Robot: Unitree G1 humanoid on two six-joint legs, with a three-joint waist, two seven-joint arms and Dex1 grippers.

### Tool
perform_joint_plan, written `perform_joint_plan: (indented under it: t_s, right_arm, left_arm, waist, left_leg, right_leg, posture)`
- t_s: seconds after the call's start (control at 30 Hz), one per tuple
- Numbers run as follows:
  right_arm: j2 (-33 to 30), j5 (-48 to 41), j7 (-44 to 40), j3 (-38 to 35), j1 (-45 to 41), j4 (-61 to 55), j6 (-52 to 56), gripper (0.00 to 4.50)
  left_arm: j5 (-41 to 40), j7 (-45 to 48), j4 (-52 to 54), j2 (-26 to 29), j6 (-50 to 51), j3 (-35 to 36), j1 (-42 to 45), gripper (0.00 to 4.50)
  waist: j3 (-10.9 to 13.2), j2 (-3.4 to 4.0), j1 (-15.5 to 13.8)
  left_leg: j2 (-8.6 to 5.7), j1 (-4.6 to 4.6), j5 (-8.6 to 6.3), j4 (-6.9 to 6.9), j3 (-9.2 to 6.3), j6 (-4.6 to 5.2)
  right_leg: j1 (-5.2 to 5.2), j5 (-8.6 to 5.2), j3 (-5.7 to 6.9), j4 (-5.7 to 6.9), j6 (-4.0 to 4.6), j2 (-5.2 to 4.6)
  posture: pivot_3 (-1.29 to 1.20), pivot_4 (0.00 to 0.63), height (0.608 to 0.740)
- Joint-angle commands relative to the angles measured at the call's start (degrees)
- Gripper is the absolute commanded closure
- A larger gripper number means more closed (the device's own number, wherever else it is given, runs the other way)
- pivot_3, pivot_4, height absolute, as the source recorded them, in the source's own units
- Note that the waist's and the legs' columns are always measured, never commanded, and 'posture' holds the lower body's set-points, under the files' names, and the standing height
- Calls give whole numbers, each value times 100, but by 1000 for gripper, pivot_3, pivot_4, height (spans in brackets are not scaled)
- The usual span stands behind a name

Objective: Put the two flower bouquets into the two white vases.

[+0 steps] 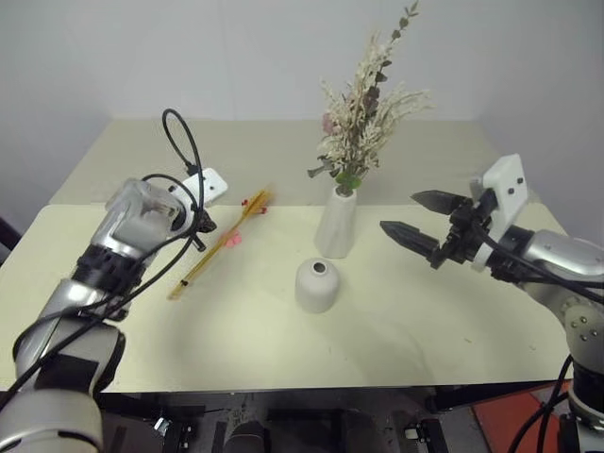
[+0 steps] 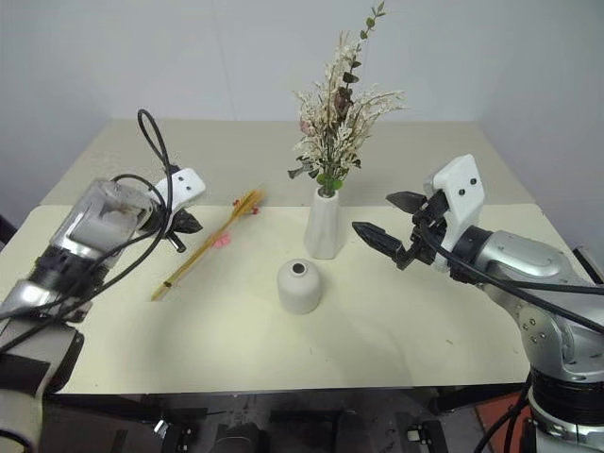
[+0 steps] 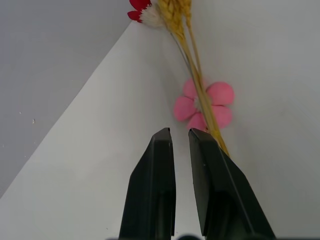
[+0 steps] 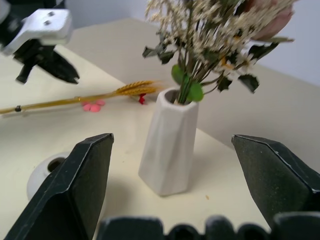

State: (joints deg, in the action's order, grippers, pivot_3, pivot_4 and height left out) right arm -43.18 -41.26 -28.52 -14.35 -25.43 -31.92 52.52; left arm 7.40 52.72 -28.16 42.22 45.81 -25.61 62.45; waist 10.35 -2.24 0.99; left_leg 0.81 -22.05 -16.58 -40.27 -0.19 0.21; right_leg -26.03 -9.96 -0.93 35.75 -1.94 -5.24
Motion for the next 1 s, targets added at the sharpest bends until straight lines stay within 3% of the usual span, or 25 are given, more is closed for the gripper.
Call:
perform_joint_plan:
  t_s: [0.03, 0.23, 0.47, 0.6, 0.9, 1.0]
  right_arm:
    - [100, -97, 351, -222, 2, -257, 114, 51]
    - [188, -265, 599, -286, 146, -510, 187, 51]
    - [106, 22, 714, -229, 403, -646, -17, 51]
    - [113, 33, 678, -233, 424, -653, -39, 0]
    - [-54, -230, 432, -252, 150, -540, 160, 0]
    - [-159, -270, 394, -223, 88, -561, 165, 0]
  left_arm:
    - [360, 183, -958, -152, -437, -198, 377, 3881]
    - [353, 399, -2349, -615, -1142, 9, 889, 3881]
    - [447, 213, -1656, -526, -1394, 347, 731, 3881]
    - [397, 595, -910, -333, -994, 392, 525, 3051]
    - [397, 975, -762, -419, -245, 320, 423, 191]
    - [297, 690, -1286, -700, -46, 551, 613, 13]
  waist:
    - [0, 0, 4]
    - [1, -2, -25]
    - [0, -2, -26]
    - [0, -1, 3]
    - [0, -2, -12]
    - [0, -2, -18]
  left_leg:
    - [0, 1, 0, 0, 0, 0]
    - [0, -13, -1, -10, -2, 3]
    - [-1, -18, -6, -17, -3, 10]
    - [0, -15, -6, -18, -3, 11]
    - [0, -15, -6, -21, -3, 12]
    - [-1, -14, -7, -21, -3, 12]
  right_leg:
    - [0, 0, 0, 1, 0, 0]
    - [-2, 0, 6, 0, 0, -2]
    - [-2, 0, 5, -2, -1, -5]
    - [-2, 0, 3, 1, -1, -3]
    - [-2, 0, 3, 2, -1, -3]
    - [-1, 0, 3, 2, -1, -4]
  posture:
    - [0, 150, 740]
    - [0, 150, 740]
    - [0, 150, 740]
    - [0, 150, 740]
    - [0, 150, 740]
    - [0, 150, 740]
